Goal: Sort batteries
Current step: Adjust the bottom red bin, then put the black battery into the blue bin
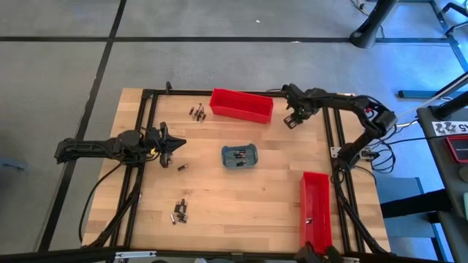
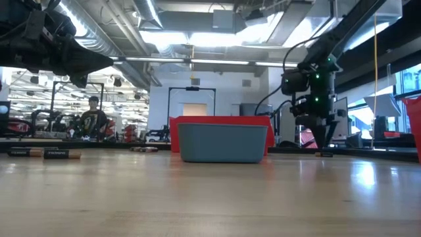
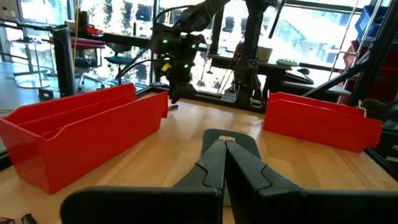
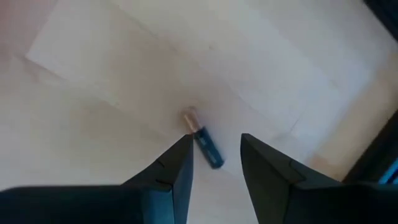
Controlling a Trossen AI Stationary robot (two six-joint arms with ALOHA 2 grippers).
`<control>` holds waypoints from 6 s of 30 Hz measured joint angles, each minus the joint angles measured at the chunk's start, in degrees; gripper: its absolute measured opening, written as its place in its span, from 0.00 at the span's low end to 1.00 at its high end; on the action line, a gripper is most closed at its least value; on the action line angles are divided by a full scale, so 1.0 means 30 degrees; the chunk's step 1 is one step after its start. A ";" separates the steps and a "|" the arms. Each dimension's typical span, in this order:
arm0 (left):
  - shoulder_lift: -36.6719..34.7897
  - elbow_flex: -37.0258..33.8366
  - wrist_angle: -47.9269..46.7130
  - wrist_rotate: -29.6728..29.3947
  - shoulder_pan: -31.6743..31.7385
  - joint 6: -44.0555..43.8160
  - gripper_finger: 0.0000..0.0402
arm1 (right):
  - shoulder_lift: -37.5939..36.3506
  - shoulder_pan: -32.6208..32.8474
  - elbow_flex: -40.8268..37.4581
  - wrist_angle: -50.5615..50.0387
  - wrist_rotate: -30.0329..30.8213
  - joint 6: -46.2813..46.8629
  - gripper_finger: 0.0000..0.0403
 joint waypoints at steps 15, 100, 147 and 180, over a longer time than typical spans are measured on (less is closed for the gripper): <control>0.0000 0.0000 0.0000 0.0000 0.0000 0.0022 0.00 | 0.0838 -0.0169 0.0007 -0.0651 0.0424 -0.1544 0.33; 0.0000 0.0000 0.0053 -0.0486 0.0000 0.0596 0.00 | -0.3548 2.1305 -0.1843 -1.3487 -0.2502 1.4419 0.01; 0.0000 0.0000 0.0108 -0.0517 0.0000 0.0536 0.00 | -0.4793 1.2068 0.1074 -0.2968 0.6550 0.6052 0.04; 0.0000 0.0000 0.0255 -0.0503 0.0000 -0.0066 0.00 | 0.2139 0.0406 0.0459 0.0095 -0.4009 -0.2508 0.29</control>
